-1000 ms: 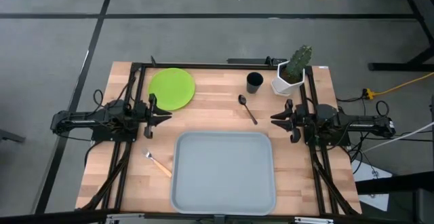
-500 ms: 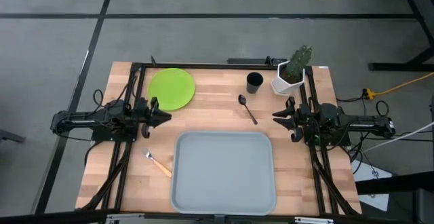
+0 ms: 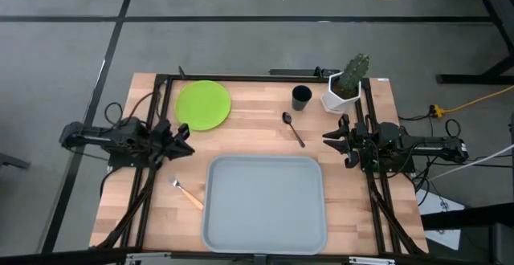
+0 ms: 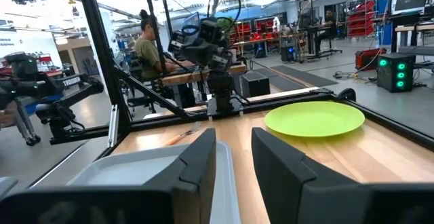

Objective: Pick and place plate/cup/fork/spoon on tray
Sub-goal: Move the orange fork to the top center of the table

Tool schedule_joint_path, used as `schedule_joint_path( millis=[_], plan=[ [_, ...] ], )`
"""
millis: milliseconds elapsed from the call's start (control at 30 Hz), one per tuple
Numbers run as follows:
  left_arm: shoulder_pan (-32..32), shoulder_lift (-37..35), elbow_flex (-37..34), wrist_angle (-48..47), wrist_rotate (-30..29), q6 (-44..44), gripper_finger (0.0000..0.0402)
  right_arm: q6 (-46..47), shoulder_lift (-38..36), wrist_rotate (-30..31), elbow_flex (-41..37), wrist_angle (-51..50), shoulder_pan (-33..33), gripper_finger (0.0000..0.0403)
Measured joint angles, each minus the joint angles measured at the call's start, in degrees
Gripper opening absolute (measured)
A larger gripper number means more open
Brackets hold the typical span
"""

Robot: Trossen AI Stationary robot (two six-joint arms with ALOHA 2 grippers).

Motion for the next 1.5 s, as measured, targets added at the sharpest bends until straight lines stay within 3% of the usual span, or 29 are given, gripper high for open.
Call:
schedule_joint_path(
  millis=[200, 333, 600, 767, 933, 1167, 1333, 1500],
  plan=[
    [-6.9, 11.9, 5.9, 1.0, -5.0, 1.8, 0.0044, 0.0, 0.0, 0.0, 0.0, 0.0, 0.0, 0.01],
    [-10.7, 24.6, 14.4, -4.4, -3.7, 1.3, 0.0044, 1.7, 0.0, 0.0, 0.0, 0.0, 0.0, 0.01],
    [-18.1, 42.2, 29.7, -40.0, -0.7, -29.2, 0.0044, 3.3, 0.0, 0.0, 0.0, -0.9, 0.0, 0.01],
    [-23.6, 49.3, 30.3, -48.4, -0.8, -46.4, 0.0044, 3.4, 0.0, -0.1, 0.0, -3.2, 0.0, 0.01],
    [-28.0, 56.2, 30.3, -49.4, -3.4, -53.2, 0.0044, 3.5, 0.0, -0.1, 0.0, -4.7, 0.0, 0.01],
    [-31.3, 66.5, 30.3, -49.3, -1.8, -69.5, 0.0044, 4.9, 0.0, -0.1, 0.0, -4.8, 0.0, 0.01],
    [-32.4, 72.3, 30.3, -44.9, -0.7, -71.3, 0.0044, 4.8, 0.0, -0.1, 0.0, -4.8, 0.0, 0.01],
    [-32.0, 75.3, 30.3, -40.4, -3.4, -71.6, 0.0044, 4.7, 0.0, 0.0, 0.0, -4.8, 0.0, 0.01]
  ],
)
